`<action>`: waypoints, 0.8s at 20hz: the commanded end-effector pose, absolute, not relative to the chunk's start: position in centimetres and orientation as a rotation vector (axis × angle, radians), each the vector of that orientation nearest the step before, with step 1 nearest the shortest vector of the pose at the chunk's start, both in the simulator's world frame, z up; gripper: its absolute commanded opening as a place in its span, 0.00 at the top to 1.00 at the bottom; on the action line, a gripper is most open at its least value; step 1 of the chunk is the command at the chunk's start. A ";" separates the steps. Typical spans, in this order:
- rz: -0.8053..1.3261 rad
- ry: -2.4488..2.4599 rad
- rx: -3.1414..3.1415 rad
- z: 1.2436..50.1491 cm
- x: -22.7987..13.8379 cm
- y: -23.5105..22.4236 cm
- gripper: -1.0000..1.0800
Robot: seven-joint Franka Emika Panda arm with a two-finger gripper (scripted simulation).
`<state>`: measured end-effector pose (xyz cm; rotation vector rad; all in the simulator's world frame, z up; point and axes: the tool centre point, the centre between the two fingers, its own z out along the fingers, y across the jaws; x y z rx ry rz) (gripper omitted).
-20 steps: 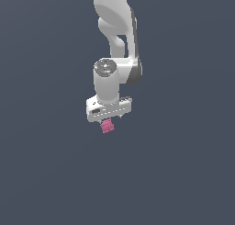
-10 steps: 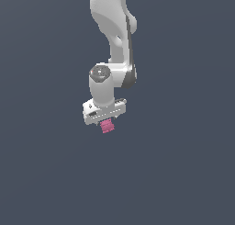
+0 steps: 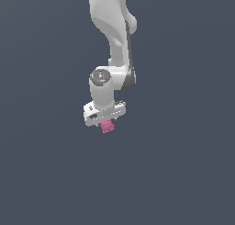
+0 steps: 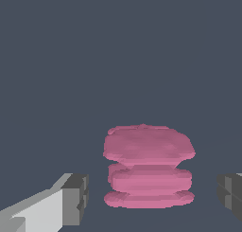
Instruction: Pick up the object and move it to a goal position.
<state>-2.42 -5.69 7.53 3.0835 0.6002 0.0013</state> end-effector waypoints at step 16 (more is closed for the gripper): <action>0.000 0.605 3.083 3.9 -2.4 -5.7 1.00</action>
